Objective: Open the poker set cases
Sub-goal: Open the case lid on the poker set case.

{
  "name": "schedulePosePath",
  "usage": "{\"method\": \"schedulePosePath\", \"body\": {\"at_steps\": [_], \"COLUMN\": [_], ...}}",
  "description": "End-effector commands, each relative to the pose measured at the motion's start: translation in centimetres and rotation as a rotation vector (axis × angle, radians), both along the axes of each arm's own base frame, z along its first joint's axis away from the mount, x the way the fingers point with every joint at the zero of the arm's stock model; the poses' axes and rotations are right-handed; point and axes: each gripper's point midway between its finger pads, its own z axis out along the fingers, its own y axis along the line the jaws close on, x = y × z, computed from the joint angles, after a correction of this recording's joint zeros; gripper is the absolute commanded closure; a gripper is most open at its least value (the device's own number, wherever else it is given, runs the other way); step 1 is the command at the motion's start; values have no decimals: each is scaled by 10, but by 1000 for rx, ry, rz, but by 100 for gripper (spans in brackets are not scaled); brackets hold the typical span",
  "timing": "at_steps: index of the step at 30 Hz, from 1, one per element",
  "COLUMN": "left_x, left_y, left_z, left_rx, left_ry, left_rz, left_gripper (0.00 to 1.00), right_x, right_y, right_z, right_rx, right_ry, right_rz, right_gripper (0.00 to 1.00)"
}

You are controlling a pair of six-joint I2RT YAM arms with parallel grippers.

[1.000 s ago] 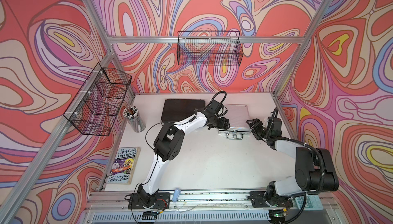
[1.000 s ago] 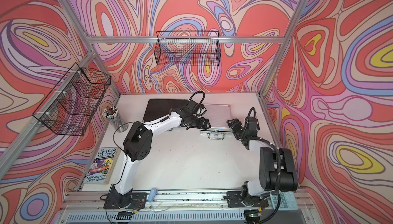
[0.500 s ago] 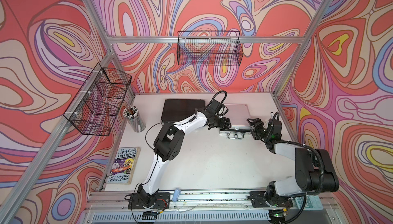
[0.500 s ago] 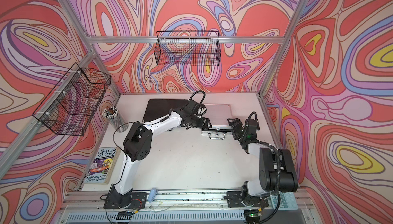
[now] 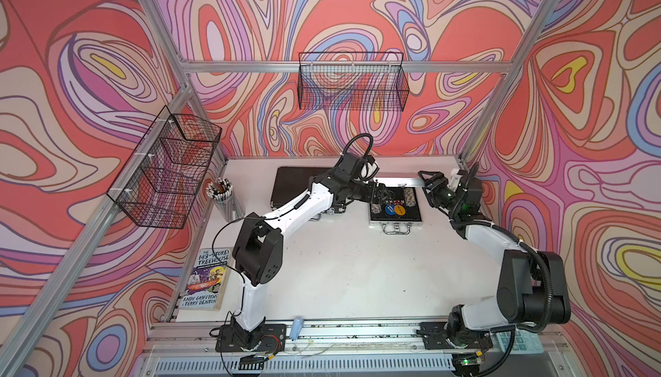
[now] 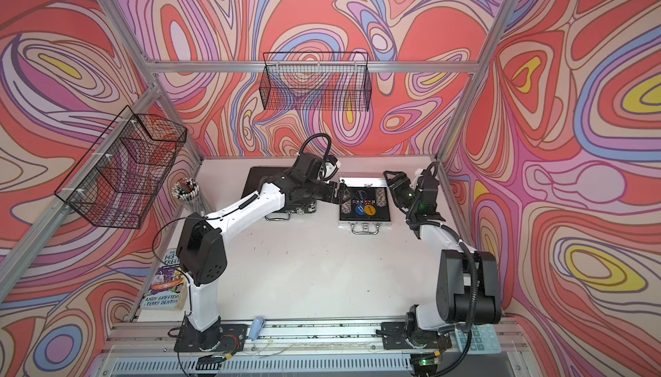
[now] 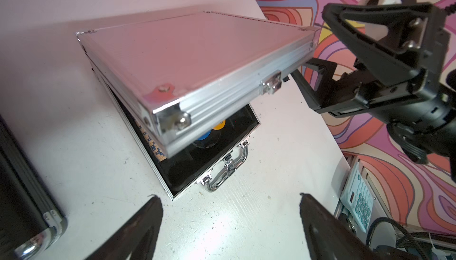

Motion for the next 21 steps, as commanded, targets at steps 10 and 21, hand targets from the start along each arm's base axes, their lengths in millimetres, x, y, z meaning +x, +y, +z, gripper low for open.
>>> {"method": "schedulePosePath", "body": {"at_steps": [10, 21], "left_x": [-10, -2], "left_y": [14, 3], "left_z": [-74, -115], "left_rx": [97, 127], "left_ry": [104, 168], "left_rz": [15, 11], "left_gripper": [15, 17], "right_x": [70, 115], "right_y": [7, 6], "right_z": [49, 34], "right_rx": [-34, -12], "right_ry": [-126, -127], "right_rz": [70, 84], "right_gripper": [20, 20]}}
